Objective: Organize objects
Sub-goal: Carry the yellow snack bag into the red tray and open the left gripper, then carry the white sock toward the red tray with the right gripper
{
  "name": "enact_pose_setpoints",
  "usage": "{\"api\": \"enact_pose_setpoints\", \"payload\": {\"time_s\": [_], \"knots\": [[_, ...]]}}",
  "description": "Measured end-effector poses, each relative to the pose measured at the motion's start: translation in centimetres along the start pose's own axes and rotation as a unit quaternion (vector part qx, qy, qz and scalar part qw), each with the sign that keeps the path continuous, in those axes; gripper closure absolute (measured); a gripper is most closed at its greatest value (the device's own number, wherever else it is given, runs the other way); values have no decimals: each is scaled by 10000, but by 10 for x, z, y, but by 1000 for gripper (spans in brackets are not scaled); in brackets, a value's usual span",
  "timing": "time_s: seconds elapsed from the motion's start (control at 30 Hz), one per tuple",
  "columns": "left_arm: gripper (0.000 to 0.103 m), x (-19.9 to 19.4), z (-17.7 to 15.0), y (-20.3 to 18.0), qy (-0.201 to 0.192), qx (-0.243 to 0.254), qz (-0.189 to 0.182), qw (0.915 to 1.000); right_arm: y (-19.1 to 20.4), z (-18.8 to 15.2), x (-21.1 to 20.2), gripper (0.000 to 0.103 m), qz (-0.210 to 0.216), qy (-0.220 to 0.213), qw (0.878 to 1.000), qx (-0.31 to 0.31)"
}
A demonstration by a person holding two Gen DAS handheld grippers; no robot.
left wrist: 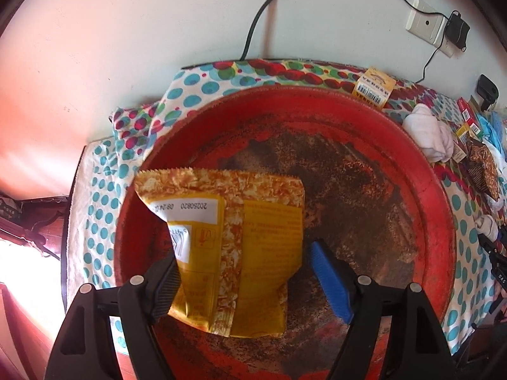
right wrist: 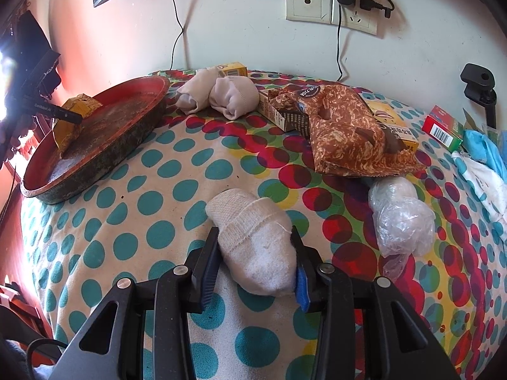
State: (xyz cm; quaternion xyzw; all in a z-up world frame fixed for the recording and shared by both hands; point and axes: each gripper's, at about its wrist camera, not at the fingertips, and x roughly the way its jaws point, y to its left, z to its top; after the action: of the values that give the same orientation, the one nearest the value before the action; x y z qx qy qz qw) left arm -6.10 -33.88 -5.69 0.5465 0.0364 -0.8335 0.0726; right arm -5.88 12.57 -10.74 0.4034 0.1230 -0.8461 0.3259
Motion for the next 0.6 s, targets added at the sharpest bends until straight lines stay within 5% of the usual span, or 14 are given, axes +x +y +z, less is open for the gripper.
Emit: {"api": "enact_pose_setpoints", "payload": {"time_s": [0.37,0.6], "knots": [[23,-70,-25,-78,-982,75,-32,9951,0,0,0,65,-19,9,10000,-32],[23,-78,-38,-138,-1109,105,-447,9928,0,2,2,61,21,88,9999,-47]]}}
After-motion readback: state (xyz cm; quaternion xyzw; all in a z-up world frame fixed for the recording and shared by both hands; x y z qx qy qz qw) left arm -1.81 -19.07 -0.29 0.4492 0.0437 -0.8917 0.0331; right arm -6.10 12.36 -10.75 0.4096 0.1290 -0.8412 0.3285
